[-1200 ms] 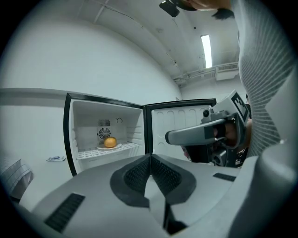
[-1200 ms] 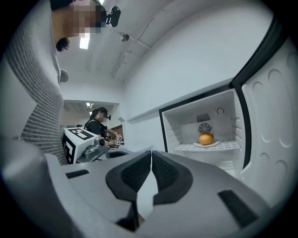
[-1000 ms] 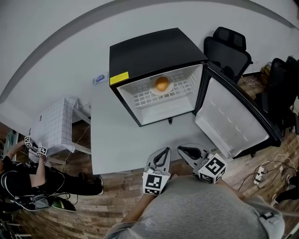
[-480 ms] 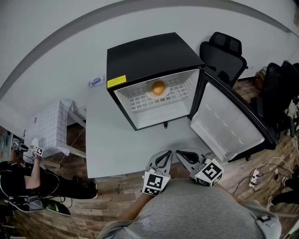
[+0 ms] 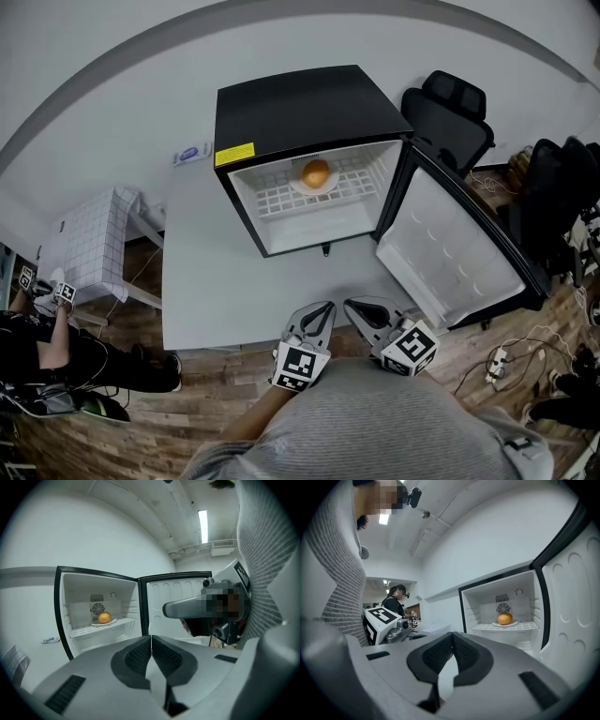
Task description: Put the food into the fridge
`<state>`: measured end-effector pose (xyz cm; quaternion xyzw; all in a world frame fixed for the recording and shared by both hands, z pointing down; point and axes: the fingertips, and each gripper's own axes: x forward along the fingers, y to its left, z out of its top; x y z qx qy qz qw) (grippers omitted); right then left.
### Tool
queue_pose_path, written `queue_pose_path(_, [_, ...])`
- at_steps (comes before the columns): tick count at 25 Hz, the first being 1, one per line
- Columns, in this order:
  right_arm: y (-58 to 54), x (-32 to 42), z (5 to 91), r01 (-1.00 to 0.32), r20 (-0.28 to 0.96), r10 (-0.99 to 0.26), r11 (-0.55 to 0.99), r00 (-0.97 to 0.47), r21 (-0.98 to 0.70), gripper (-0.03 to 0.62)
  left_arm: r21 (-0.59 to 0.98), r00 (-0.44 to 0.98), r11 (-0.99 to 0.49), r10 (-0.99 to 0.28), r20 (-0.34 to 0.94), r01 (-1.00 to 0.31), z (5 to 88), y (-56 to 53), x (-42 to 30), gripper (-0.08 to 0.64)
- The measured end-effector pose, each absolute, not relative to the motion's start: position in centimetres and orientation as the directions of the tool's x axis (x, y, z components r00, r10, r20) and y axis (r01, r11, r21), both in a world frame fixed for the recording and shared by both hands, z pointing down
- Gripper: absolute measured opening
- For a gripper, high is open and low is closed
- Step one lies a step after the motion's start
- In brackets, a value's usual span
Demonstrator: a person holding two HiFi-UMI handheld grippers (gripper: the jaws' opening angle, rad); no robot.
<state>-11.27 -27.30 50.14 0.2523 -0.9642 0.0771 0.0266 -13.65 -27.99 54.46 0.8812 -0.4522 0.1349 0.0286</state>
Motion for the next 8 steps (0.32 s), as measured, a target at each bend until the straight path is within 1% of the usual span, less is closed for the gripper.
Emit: queue_pose_path(8, [-26.7,-12.4,49.6,-0.466,0.115,-0.454,0.876,-0.884,-0.125,0.012,-0.052,0.537,-0.566,-0.804,0.257,-0.823,54.5,-27.8,-14.8,0.012])
